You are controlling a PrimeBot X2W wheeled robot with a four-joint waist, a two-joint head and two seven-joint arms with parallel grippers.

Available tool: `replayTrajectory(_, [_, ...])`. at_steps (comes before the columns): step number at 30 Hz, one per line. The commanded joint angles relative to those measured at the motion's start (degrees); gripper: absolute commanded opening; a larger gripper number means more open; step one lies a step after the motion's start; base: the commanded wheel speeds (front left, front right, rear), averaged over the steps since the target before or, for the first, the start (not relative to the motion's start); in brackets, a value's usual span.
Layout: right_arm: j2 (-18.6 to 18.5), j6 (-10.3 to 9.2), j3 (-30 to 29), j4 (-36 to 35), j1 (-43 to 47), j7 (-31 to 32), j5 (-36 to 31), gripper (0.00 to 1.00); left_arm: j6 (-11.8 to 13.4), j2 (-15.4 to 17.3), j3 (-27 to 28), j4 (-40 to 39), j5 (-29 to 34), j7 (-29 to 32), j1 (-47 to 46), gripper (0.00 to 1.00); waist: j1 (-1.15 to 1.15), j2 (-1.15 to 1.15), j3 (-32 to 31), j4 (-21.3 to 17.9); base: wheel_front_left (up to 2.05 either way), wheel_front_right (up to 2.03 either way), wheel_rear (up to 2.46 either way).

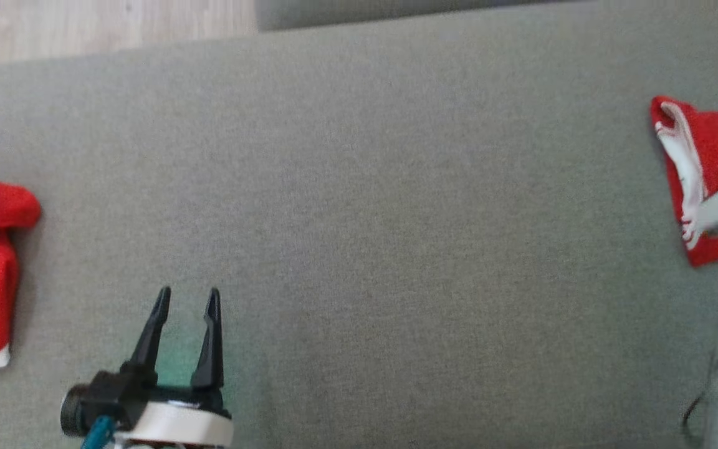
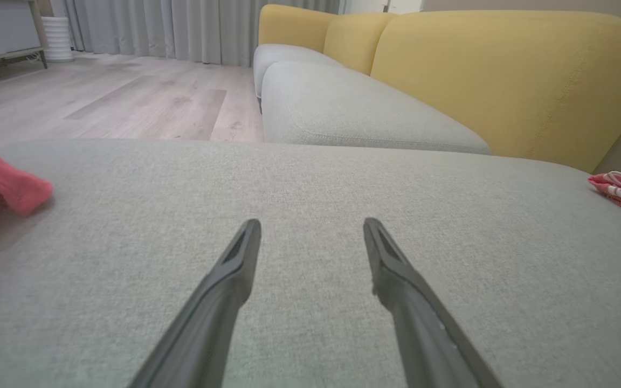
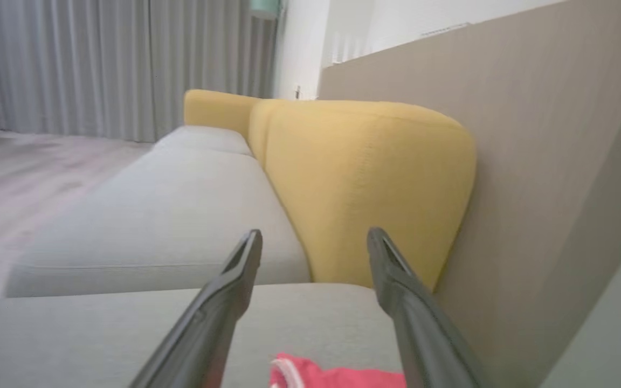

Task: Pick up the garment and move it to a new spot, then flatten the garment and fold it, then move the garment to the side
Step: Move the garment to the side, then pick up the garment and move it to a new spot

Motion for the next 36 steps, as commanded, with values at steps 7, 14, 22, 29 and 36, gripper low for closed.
replayTrajectory(7, [1.0,0.39,12.1,-7.7,17.2,-4.2,10.1,1.0,0.4,-1.3,4.3,-0.2,0.2,-0.5,2.6,1.0,0.01,0.0,-7.7,2.5,0.0,0.0,0.0])
replayTrajectory(14, [1.0,0.39,15.7,-0.9,27.8,-9.1,13.8,1.0,0.7,-1.7,5.5,0.8,0.6,-0.5,4.1,1.0,0.01,0.0,-10.2,4.0,0.0,0.0,0.0])
replayTrajectory(22, [1.0,0.39,18.8,2.5,31.3,-9.8,14.4,1.0,0.4,-1.8,4.5,1.9,1.3,-0.5,4.7,1.0,0.01,0.0,-11.1,4.0,0.0,0.0,0.0])
replayTrajectory(29, [1.0,0.39,19.2,1.8,31.9,-9.8,14.7,1.0,0.2,-1.8,3.5,2.3,1.3,-0.5,4.2,1.0,0.01,0.0,-11.2,4.9,0.0,0.0,0.0])
replayTrajectory(36, [1.0,0.39,19.8,0.3,32.6,-9.8,15.5,1.0,0.2,-1.8,2.5,2.6,1.1,-0.5,3.9,1.0,0.01,0.0,-11.5,9.7,0.0,0.0,0.0])
